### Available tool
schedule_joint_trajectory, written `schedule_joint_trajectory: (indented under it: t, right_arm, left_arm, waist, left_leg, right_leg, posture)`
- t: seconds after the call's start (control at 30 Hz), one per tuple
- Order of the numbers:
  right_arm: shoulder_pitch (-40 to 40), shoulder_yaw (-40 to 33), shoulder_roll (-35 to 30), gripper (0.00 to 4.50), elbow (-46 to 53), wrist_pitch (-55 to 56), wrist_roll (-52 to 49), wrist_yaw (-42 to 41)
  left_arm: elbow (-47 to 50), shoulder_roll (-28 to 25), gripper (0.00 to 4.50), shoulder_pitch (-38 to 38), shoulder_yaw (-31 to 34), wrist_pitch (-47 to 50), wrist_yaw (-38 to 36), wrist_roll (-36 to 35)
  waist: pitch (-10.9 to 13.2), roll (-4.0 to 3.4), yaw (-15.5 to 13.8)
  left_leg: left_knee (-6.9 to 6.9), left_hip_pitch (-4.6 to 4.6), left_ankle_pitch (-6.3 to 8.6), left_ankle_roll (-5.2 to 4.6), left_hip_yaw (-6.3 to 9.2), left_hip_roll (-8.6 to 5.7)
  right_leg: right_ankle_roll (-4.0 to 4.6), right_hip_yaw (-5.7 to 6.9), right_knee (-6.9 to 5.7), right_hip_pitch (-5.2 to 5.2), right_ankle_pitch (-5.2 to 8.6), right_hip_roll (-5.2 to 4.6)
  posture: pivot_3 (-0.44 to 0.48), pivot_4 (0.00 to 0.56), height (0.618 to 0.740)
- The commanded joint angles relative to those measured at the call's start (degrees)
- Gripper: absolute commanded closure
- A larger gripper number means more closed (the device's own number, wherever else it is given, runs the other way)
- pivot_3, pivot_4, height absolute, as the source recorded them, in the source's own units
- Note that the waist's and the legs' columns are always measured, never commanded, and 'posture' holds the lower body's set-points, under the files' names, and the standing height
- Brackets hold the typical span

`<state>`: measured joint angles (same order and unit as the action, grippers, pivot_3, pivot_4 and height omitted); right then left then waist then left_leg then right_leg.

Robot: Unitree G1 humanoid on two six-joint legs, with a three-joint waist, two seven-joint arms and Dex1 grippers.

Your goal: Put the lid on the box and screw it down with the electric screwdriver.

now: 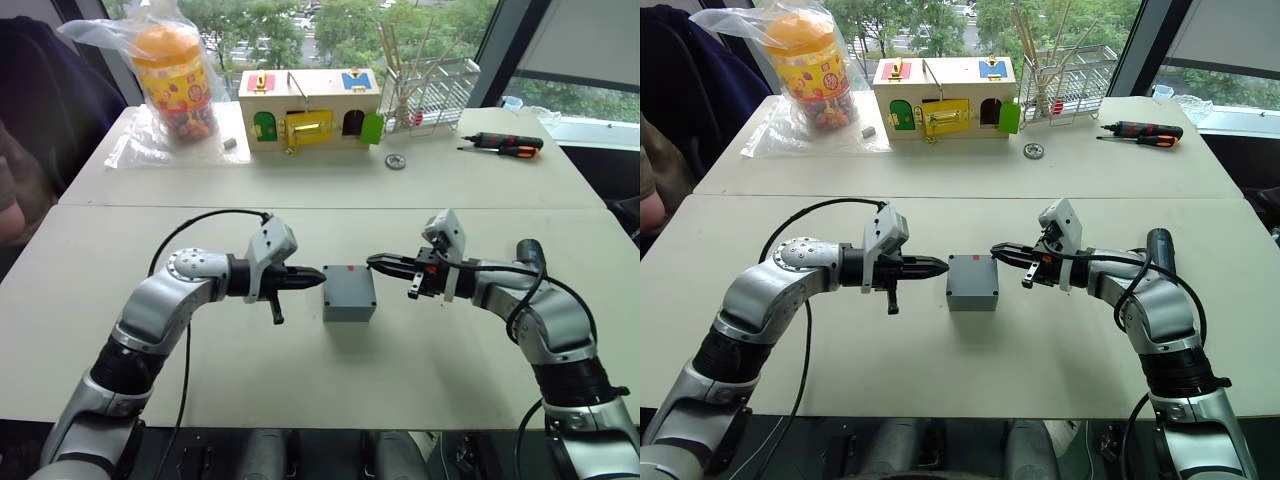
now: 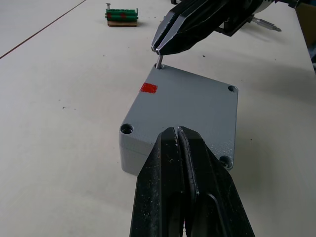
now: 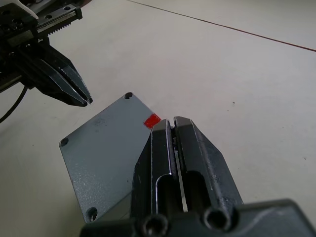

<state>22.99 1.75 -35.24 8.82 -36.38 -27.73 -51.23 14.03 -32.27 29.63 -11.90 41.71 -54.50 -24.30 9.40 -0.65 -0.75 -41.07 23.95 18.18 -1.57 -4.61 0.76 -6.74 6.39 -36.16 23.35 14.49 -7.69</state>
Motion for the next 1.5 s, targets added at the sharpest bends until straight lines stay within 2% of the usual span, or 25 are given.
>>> schedule_joint_trajectory:
  t: [0.03,0.97,1.43,1.5]
  right_arm:
    - [0.20,-0.70,-0.95,4.46,0.86,-0.54,-0.15,-0.34]
    - [0.74,-1.91,-1.21,4.46,2.24,-2.87,-2.07,-0.50]
    - [2.29,0.90,-0.21,4.46,0.79,-1.86,-0.39,-1.01]
    - [2.62,1.08,-0.20,3.91,0.77,-1.89,-0.45,-1.04]
  left_arm:
    - [1.04,0.08,4.50,0.00,0.13,-1.18,-0.01,0.01]
    - [0.54,0.23,4.50,0.24,-0.38,-1.76,0.00,0.11]
    - [0.46,0.49,4.50,0.20,-0.49,-1.86,0.25,0.36]
    - [0.45,0.57,4.50,0.17,-0.51,-1.90,0.33,0.40]
  waist:
    - [0.00,0.00,-0.01]
    - [0.00,0.00,-0.03]
    - [0.00,0.00,0.00]
    - [0.00,0.00,0.00]
  left_leg:
    - [0.00,0.00,0.00,0.00,0.00,0.00]
    - [0.00,0.00,0.00,0.00,0.00,0.00]
    - [0.00,0.00,0.00,0.00,0.00,0.00]
    - [0.00,0.00,0.00,0.00,0.00,0.00]
  right_leg:
    - [0.00,0.00,0.00,0.00,0.00,0.00]
    - [0.00,0.00,0.00,0.00,0.00,0.00]
    - [0.00,0.00,0.00,0.00,0.00,0.00]
    - [0.00,0.00,0.00,0.00,0.00,0.00]
  posture:
    - [0.000,0.150,0.706]
    - [0.000,0.150,0.706]
    - [0.000,0.150,0.706]
    - [0.000,0.150,0.706]
